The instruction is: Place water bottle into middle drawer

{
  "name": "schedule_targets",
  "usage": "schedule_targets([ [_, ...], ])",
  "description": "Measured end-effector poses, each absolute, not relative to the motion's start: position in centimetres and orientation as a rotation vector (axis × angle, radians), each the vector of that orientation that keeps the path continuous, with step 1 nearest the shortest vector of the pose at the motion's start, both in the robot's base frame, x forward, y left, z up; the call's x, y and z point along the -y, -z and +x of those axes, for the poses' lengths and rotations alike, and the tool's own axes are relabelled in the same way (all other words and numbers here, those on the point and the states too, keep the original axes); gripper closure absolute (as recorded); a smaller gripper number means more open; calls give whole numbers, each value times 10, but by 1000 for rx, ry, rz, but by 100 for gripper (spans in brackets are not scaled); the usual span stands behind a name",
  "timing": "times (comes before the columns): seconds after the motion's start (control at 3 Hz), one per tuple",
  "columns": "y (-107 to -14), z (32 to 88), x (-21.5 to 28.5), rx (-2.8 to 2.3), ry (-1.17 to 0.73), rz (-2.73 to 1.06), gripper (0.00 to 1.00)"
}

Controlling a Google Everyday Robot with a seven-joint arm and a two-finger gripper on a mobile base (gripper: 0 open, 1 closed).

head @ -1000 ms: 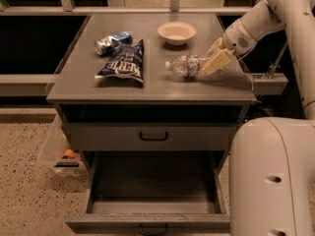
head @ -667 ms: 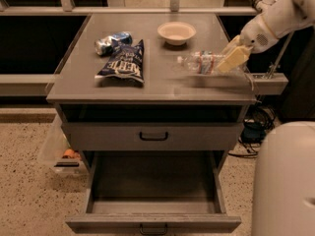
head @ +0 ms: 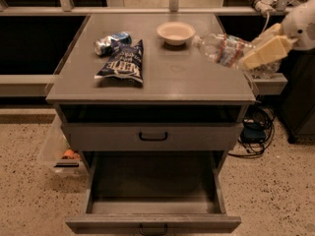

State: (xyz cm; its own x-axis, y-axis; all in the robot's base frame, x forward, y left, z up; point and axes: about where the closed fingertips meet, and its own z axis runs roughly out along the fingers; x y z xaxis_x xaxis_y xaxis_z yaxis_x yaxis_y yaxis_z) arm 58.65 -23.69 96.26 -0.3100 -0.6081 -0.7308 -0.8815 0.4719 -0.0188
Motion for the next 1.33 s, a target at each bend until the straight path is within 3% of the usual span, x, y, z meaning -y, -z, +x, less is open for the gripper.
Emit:
schedule_targets([
  [0.67,-894,528,224,-1951,-746,-1019,100],
  [1.33,-858,512,213,-2004,-809,-1020,100],
])
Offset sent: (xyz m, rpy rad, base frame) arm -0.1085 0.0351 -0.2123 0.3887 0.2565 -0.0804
